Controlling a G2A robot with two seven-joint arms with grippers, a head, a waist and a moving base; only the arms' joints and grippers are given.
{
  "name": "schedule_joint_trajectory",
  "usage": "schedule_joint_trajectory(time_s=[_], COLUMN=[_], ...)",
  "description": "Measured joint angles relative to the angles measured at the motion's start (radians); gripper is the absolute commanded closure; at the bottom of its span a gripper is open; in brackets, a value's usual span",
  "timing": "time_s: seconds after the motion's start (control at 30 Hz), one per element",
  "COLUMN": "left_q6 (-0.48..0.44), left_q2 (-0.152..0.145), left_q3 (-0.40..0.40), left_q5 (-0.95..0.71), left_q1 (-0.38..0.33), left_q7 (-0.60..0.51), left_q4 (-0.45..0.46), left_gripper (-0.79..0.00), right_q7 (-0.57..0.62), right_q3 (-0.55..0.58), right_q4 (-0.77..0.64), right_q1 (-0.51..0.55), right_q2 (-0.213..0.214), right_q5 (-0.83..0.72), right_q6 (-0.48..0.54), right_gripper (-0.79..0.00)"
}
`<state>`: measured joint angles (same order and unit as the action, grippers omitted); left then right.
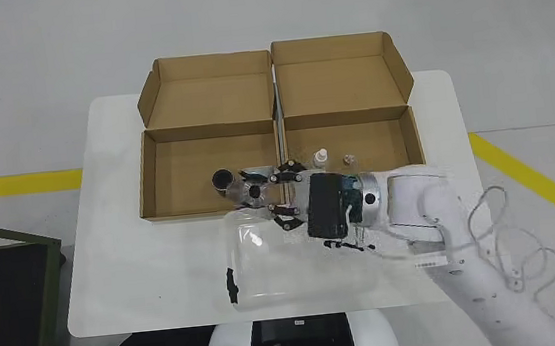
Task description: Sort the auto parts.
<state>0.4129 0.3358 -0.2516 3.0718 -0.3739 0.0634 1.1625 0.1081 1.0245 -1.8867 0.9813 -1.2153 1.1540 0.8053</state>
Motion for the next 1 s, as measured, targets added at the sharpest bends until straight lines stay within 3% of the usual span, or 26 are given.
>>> schedule_joint_trajectory(time_s=[1.0], left_q6=[0.000], left_q2=[0.000], left_q3=[0.000], left_q5=[0.000], left_q1=[0.000], left_q7=[0.000], left_q4=[0.000], left_gripper=[-0.785], right_q7=[0.415], right_q3=[-0.281], right_q4=[0.437], right_q1=[-0.301], right_q2=[-0.102], right_q5=[0.000], right_q6=[-0.218], right_gripper=[0.000])
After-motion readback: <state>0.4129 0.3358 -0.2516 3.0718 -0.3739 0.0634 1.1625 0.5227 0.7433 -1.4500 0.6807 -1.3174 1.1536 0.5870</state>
